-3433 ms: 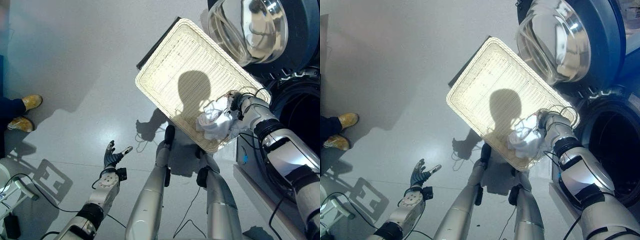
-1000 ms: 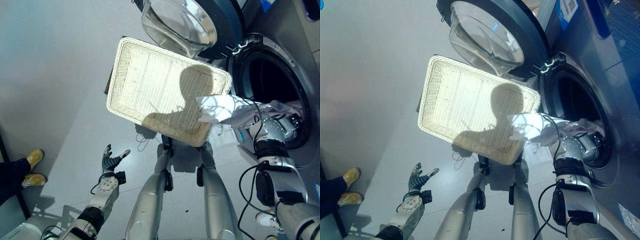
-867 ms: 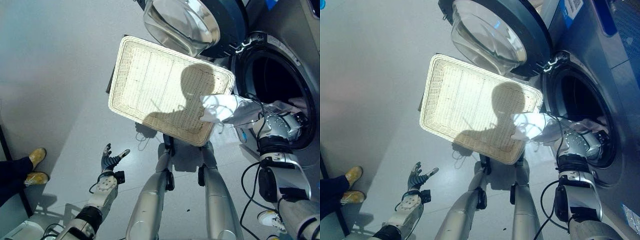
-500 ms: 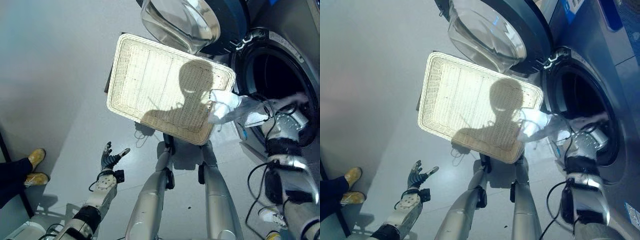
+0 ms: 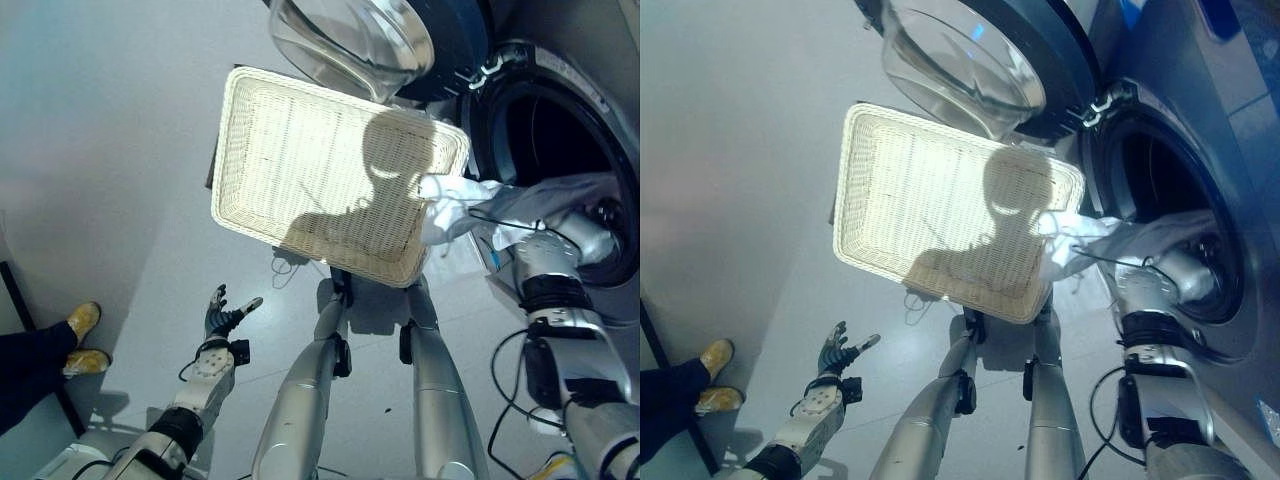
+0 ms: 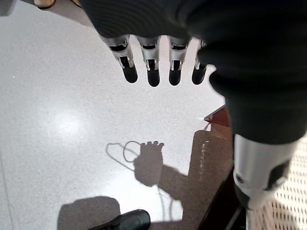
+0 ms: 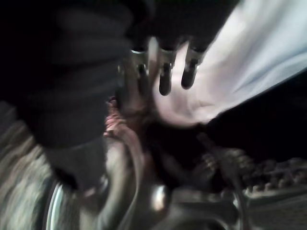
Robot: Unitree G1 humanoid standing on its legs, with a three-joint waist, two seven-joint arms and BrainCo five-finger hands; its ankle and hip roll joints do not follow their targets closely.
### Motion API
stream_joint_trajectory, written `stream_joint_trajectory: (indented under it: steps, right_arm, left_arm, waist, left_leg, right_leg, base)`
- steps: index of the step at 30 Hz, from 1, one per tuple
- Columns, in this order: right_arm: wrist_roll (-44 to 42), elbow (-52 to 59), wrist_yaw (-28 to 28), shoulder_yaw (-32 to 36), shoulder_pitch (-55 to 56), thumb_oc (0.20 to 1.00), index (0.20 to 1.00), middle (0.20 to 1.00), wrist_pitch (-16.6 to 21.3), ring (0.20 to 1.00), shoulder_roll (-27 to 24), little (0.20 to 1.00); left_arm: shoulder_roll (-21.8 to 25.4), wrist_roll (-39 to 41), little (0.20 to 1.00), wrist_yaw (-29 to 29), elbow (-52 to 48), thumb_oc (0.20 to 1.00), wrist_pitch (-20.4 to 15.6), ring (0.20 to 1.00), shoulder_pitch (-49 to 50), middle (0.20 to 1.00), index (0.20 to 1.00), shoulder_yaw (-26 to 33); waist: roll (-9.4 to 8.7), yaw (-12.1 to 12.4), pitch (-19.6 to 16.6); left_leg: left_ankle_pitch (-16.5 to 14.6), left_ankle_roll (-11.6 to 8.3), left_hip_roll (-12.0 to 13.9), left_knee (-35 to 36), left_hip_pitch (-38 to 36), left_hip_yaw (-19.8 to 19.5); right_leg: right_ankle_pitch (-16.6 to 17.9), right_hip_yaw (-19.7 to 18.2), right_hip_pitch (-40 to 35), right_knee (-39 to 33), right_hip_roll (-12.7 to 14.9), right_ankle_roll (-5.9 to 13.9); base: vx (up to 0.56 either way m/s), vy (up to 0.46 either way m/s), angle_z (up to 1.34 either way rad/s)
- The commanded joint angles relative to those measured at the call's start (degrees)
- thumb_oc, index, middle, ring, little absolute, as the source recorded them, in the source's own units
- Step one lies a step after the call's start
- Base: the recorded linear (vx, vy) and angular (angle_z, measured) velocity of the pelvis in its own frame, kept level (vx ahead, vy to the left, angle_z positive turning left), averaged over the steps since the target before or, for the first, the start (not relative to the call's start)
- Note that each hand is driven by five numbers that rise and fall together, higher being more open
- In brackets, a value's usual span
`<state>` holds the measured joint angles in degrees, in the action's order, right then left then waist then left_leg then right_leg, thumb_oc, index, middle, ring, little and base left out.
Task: Put the clothes into the washing machine.
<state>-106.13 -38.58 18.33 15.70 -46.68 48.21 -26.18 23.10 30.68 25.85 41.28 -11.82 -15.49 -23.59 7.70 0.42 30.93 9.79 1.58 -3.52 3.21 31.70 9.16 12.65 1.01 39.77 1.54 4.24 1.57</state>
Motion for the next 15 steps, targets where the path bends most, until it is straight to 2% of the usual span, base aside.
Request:
stream_joint_trajectory:
  steps: [1,2,5,6,7,8,10,11,12,15]
  right_arm:
    - [-6.9,6.8,-10.5,-0.3,4.3,1.000,1.000,1.000,-4.5,1.000,-6.2,1.000]
    - [-6.9,6.9,-10.6,-0.5,4.7,1.000,1.000,1.000,-4.8,1.000,-5.6,1.000]
    - [-5.9,0.1,-14.6,-3.8,6.2,1.000,1.000,1.000,-10.9,1.000,-3.3,1.000]
    - [-2.5,-2.1,-14.9,-4.6,6.7,1.000,1.000,1.000,-13.6,1.000,-2.9,1.000]
    - [-1.2,-2.6,-14.8,-4.8,6.6,1.000,1.000,1.000,-14.2,1.000,-2.9,1.000]
    - [9.4,-6.4,-15.0,-7.1,8.1,1.000,1.000,1.000,-18.0,1.000,-1.9,1.000]
    - [15.5,-8.7,-16.4,-8.8,9.1,1.000,1.000,1.000,-20.0,1.000,-1.6,1.000]
    - [15.5,-8.7,-16.4,-8.8,9.1,1.000,1.000,1.000,-20.0,1.000,-1.6,1.000]
    - [21.1,-10.4,-17.1,-10.2,10.2,1.000,1.000,1.000,-21.5,1.000,-1.3,1.000]
    - [31.1,-12.6,-18.0,-13.4,13.6,1.000,1.000,1.000,-21.3,1.000,0.3,1.000]
  left_arm:
    - [-2.0,0.8,1.000,1.2,0.4,1.000,-1.5,1.000,1.4,1.000,1.000,0.1]
    - [-2.1,0.8,1.000,1.3,0.4,1.000,-1.5,1.000,1.5,1.000,1.000,0.1]
    - [-3.4,-0.3,1.000,1.7,1.3,1.000,-1.8,1.000,1.4,1.000,1.000,-0.1]
    - [-3.7,-0.3,1.000,1.8,1.6,1.000,-1.8,1.000,1.3,1.000,1.000,-0.1]
    - [-3.8,-0.3,1.000,1.8,1.6,1.000,-1.9,1.000,1.1,1.000,1.000,0.0]
    - [-4.2,-0.7,1.000,1.8,2.2,1.000,-1.9,1.000,1.0,1.000,1.000,0.0]
    - [-4.3,-0.8,1.000,1.5,2.6,1.000,-2.1,1.000,0.9,1.000,1.000,0.2]
    - [-4.3,-0.8,1.000,1.5,2.6,1.000,-2.1,1.000,0.9,1.000,1.000,0.2]
    - [-4.3,-0.8,1.000,1.4,2.8,1.000,-2.1,1.000,0.8,1.000,1.000,0.2]
    - [-4.5,-1.2,1.000,0.8,2.8,1.000,-2.1,1.000,0.7,1.000,1.000,0.8]
  waist:
    - [3.56,-2.4,-1.1]
    - [3.52,-2.4,-1.1]
    - [3.71,-2.3,-1.1]
    - [3.74,-2.3,-1.1]
    - [3.74,-2.3,-1.1]
    - [3.56,-2.2,-1.1]
    - [3.46,-2.2,-1.1]
    - [3.46,-2.2,-1.1]
    - [3.33,-2.2,-1.1]
    - [2.90,-2.3,-1.1]
  left_leg:
    - [-2.9,-3.64,-0.7,-8.0,4.7,-1.9]
    - [-2.9,-3.67,-0.7,-8.0,4.7,-1.8]
    - [-3.1,-3.83,-0.8,-7.5,4.0,-1.6]
    - [-3.0,-3.84,-0.8,-7.3,4.1,-1.6]
    - [-2.5,-3.81,-0.7,-7.2,4.5,-1.5]
    - [-2.8,-3.82,-0.8,-6.8,3.8,-1.5]
    - [-2.6,-3.83,-0.8,-6.7,4.1,-1.4]
    - [-2.6,-3.83,-0.8,-6.7,4.1,-1.4]
    - [-2.5,-3.81,-0.8,-6.6,4.2,-1.4]
    - [-2.3,-3.63,-0.7,-6.7,4.8,-1.4]
  right_leg:
    - [-7.1,4.6,0.4,7.9,-2.0,2.13]
    - [-7.1,4.6,0.4,7.9,-2.0,2.13]
    - [-7.4,4.5,0.1,7.8,-2.1,2.12]
    - [-7.2,4.5,0.2,7.6,-2.1,2.13]
    - [-6.7,4.6,0.6,7.5,-2.1,2.06]
    - [-6.9,4.7,-0.1,7.1,-2.0,2.13]
    - [-6.7,4.8,0.2,7.0,-2.1,2.10]
    - [-6.7,4.8,0.2,7.0,-2.1,2.10]
    - [-6.7,4.9,0.4,7.2,-2.1,2.06]
    - [-6.7,5.0,0.8,7.5,-2.2,2.05]
  base:
    - [-0.03,-0.003,0.06]
    - [0.00,0.012,-0.06]
    - [0.01,0.006,-0.01]
    - [0.00,0.000,0.00]
    - [0.00,0.000,0.00]
    - [0.00,0.000,0.00]
    - [0.00,0.000,0.00]
    - [0.00,0.000,0.00]
    - [-0.03,-0.007,-0.02]
    - [0.00,0.002,0.01]
